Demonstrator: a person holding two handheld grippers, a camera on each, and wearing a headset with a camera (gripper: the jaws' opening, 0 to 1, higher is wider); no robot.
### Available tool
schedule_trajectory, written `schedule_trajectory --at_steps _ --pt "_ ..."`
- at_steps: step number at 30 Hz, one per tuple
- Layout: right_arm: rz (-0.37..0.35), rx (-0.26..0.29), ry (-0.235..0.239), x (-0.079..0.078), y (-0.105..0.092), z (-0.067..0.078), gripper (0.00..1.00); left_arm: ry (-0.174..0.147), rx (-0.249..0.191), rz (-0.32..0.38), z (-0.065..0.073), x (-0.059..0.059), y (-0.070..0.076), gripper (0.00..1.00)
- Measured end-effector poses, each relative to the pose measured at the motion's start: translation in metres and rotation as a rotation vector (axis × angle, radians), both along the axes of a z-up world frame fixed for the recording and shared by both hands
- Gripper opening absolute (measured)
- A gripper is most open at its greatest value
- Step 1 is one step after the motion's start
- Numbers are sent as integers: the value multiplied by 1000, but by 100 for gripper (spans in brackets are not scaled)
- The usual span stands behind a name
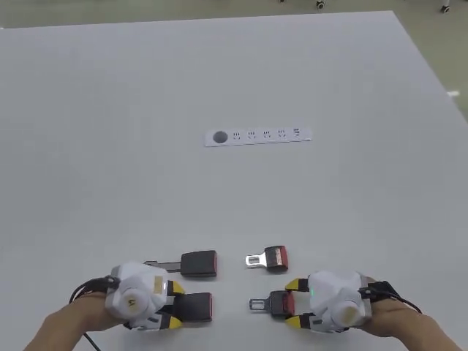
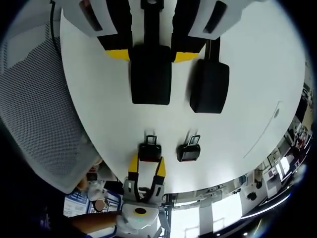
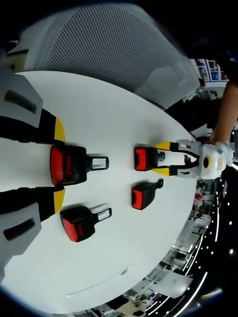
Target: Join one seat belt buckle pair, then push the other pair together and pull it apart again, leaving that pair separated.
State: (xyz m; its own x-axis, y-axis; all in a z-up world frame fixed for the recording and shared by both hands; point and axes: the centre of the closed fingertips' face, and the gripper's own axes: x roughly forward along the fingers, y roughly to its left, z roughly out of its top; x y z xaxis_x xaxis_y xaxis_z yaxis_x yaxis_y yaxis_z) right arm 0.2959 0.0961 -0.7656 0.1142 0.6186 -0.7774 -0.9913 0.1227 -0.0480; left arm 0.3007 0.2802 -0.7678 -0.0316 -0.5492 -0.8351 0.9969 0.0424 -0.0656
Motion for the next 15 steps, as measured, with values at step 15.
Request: schedule_trajectory --at_steps 15 --pt "12 1 -1 -1 7 0 29 14 7 5 -3 0 0 31"
